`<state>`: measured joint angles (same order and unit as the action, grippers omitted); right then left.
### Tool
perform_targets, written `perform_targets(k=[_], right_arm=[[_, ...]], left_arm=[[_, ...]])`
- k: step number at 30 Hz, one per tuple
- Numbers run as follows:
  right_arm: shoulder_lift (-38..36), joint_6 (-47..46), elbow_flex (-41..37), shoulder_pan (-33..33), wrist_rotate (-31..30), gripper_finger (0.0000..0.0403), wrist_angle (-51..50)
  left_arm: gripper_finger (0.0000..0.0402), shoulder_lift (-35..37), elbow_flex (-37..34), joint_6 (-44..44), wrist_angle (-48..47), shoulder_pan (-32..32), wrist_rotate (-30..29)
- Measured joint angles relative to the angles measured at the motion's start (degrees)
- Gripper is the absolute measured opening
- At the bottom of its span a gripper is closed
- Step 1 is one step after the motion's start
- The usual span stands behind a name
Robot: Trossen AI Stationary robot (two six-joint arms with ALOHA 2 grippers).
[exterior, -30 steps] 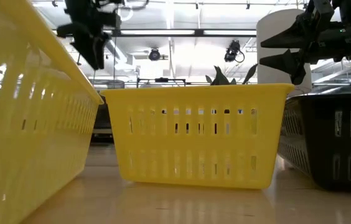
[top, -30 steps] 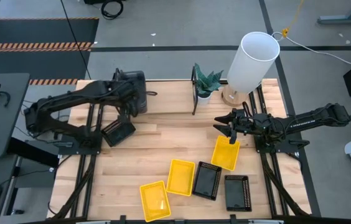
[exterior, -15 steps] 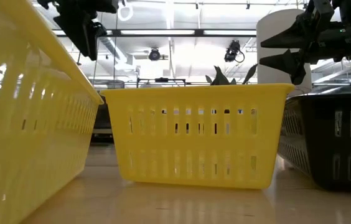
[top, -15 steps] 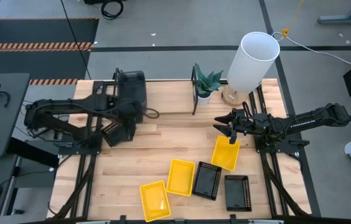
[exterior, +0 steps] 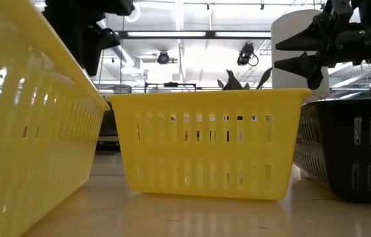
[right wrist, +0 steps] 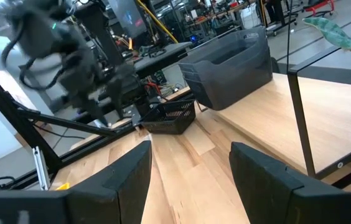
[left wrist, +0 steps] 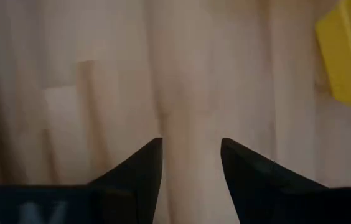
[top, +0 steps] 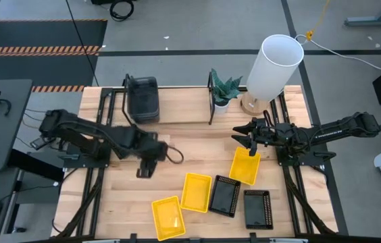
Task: Stack baskets on shelf by color
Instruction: Stack the middle yellow bin on top of the bottom yellow bin
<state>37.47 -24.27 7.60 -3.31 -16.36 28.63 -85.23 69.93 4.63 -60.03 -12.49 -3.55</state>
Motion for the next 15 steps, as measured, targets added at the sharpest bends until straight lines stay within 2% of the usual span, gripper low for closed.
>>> perform_targets(k=[10,15], right_arm=[[0.0,0.0,0.0,0.0,0.0,0.0221,0.0],[0.0,0.0,0.0,0.0,0.0,0.0221,0.0]], left_arm=[[0.0171,-9.8,0.4,-0.2,7.4,-7.6,6.0],[0.0171,-14.1,7.1,1.1,7.6,-9.2,6.6]])
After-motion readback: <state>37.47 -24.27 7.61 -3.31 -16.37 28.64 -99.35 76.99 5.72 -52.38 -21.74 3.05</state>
